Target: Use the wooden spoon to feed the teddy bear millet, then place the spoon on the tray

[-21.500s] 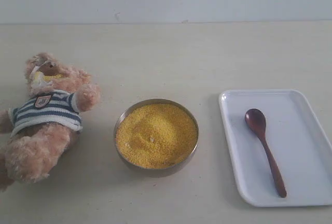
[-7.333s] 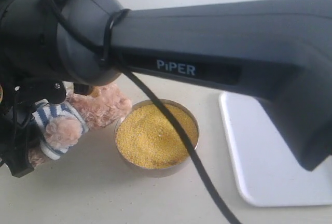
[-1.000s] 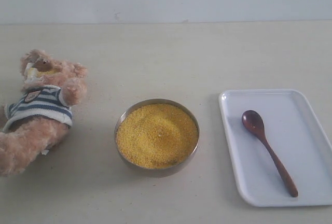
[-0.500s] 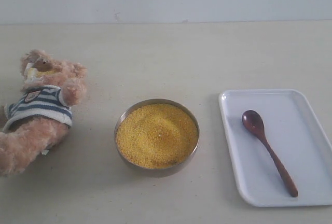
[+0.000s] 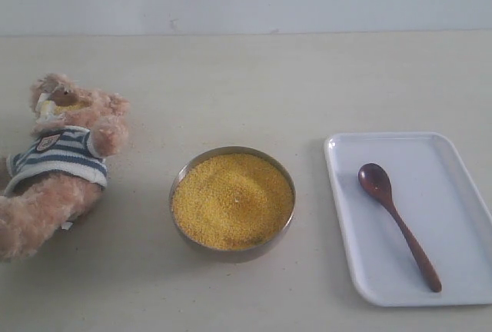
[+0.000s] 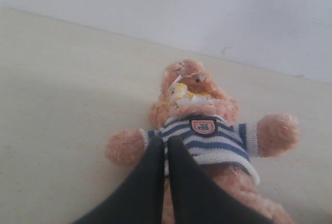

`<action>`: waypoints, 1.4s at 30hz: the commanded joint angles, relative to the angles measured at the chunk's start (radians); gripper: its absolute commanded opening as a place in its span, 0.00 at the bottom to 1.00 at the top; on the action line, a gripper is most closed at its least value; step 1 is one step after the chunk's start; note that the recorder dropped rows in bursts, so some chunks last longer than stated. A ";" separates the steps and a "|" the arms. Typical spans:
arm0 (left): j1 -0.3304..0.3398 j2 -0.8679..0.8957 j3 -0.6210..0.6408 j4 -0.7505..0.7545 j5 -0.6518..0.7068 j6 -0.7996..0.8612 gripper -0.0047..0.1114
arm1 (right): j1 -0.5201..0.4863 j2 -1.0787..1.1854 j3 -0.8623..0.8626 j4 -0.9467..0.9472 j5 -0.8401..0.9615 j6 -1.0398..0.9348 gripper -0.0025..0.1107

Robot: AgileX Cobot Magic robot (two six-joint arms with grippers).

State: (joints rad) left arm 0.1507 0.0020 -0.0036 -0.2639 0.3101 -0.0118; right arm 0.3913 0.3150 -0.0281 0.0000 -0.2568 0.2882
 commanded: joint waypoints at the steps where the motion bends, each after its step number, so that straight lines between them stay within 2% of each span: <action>1: 0.003 -0.002 0.004 0.001 0.003 0.006 0.07 | -0.003 -0.002 0.005 0.000 -0.003 -0.009 0.02; 9: 0.003 -0.002 0.004 0.001 0.003 0.006 0.07 | -0.003 -0.002 0.005 -0.005 0.002 -0.044 0.02; 13: 0.003 -0.002 0.004 0.001 0.003 0.006 0.07 | -0.001 -0.002 0.005 -0.068 0.070 -0.070 0.02; 18: 0.003 -0.002 0.004 0.001 0.003 0.006 0.07 | -0.082 -0.007 0.005 -0.183 0.189 -0.037 0.02; 24: 0.003 -0.002 0.004 0.001 0.003 0.006 0.07 | -0.162 -0.162 0.005 -0.229 0.415 -0.102 0.02; 27: 0.003 -0.002 0.004 0.001 0.003 0.006 0.07 | -0.172 -0.227 0.012 -0.171 0.523 -0.203 0.02; 33: 0.003 -0.002 0.004 0.001 0.003 0.006 0.07 | -0.172 -0.314 0.028 0.110 0.599 -0.495 0.02; 38: 0.003 -0.002 0.004 0.001 0.003 0.006 0.07 | -0.173 -0.315 0.028 0.121 0.613 -0.497 0.02; 42: 0.003 -0.002 0.004 0.001 0.003 0.006 0.07 | -0.213 -0.315 0.028 0.121 0.625 -0.497 0.02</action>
State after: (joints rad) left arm 0.1507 0.0020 -0.0036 -0.2639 0.3124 -0.0098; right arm 0.2026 0.0059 0.0003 0.1179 0.3609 -0.1989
